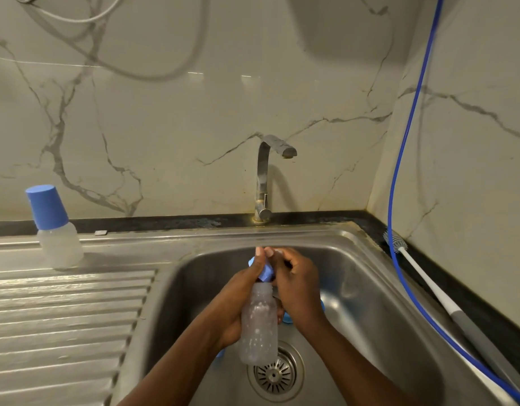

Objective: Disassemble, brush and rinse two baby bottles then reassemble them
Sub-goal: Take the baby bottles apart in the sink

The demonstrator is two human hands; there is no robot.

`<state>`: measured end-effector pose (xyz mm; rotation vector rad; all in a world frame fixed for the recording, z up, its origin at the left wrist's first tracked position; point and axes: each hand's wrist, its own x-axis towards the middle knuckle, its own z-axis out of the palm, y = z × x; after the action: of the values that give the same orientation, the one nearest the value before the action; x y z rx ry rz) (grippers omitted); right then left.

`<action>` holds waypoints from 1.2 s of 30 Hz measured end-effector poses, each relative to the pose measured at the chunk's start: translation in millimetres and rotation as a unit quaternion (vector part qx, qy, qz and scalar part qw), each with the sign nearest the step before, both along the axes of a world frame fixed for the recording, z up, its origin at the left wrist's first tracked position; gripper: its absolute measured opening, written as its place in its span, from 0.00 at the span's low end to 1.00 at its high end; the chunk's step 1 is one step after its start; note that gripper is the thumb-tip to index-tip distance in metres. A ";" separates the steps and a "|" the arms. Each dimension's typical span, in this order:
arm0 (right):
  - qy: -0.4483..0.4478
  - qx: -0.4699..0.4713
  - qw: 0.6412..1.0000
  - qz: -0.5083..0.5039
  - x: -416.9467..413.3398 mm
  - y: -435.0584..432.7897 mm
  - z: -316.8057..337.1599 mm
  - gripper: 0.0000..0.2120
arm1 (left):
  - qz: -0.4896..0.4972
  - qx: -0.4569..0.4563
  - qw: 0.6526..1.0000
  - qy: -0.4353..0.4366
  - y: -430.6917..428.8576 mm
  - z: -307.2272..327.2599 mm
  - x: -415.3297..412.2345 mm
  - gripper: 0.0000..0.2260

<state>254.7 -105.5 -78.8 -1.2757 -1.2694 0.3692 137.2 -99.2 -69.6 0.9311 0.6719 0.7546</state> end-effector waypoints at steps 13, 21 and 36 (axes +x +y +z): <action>0.141 -0.119 0.983 0.020 1.7 1.3 18.5 0.15 | 0.034 0.270 0.949 0.160 -2.3 6.3 3.0 0.22; 0.217 -0.123 0.968 -0.005 24.4 5.9 1.5 0.15 | -0.031 0.297 0.939 0.174 -11.1 8.6 5.2 0.20; -0.209 -0.081 0.968 0.111 4.5 -6.8 10.5 0.22 | -0.084 0.075 0.976 0.186 21.5 0.0 -33.0 0.33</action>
<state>259.2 -112.3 -68.4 -1.3987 -1.7801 0.3813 104.2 -77.7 -69.5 1.2695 0.8583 0.4883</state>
